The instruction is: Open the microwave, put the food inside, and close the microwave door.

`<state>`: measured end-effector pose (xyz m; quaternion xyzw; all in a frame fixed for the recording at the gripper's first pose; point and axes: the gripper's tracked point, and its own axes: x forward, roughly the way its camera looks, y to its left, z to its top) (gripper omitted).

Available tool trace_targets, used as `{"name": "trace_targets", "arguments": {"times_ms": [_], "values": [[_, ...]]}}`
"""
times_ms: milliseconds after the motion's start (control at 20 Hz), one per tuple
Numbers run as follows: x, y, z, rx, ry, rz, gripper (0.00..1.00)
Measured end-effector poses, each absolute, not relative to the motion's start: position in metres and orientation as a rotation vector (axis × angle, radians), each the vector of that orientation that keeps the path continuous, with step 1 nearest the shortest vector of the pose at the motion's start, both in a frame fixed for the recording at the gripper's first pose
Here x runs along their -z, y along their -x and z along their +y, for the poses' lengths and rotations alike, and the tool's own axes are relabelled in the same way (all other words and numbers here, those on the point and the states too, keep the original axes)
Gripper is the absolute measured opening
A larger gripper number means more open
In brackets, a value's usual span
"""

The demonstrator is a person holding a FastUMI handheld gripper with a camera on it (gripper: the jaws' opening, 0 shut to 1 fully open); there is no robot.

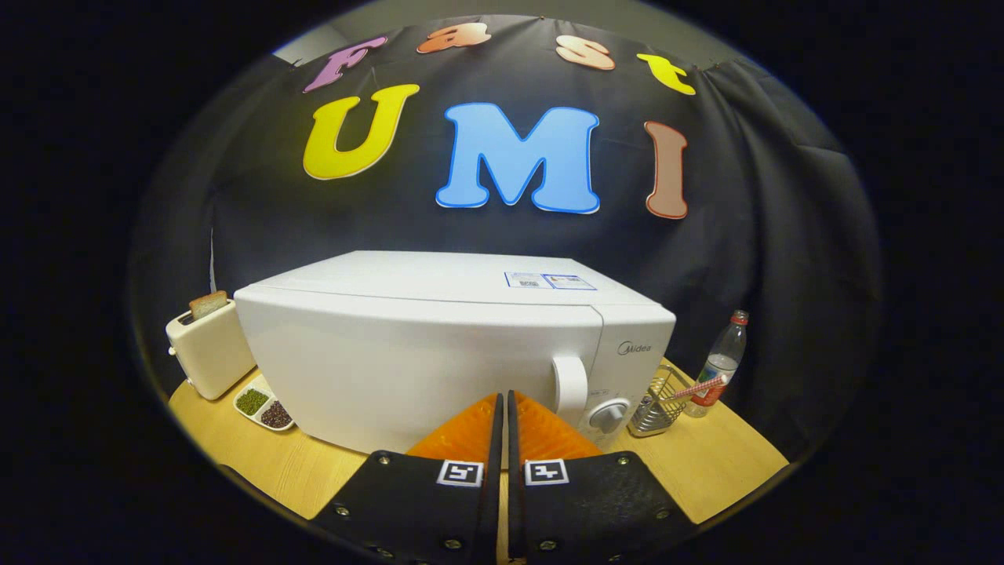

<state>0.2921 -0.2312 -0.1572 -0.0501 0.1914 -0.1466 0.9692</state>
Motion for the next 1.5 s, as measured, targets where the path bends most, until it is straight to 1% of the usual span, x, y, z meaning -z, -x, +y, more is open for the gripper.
{"name": "trace_targets", "arguments": {"times_ms": [300, 650, 1000, 1050, 1100, 1150, 1250, 1400, 1500], "values": [[0.113, -0.244, -0.197, 0.277, 0.101, 0.312, 0.05], [0.081, -0.179, -0.147, 0.227, 0.110, 0.263, 0.05], [0.069, -0.118, -0.108, 0.185, 0.086, 0.235, 0.05], [0.069, -0.107, -0.109, 0.195, 0.092, 0.234, 0.08], [0.067, -0.097, -0.107, 0.203, 0.096, 0.229, 0.18], [0.064, -0.087, -0.107, 0.213, 0.095, 0.220, 0.40], [0.060, -0.074, -0.104, 0.219, 0.080, 0.206, 0.52], [0.054, -0.057, -0.097, 0.207, 0.057, 0.180, 0.95], [0.049, -0.048, -0.093, 0.194, 0.061, 0.164, 0.97]]}}
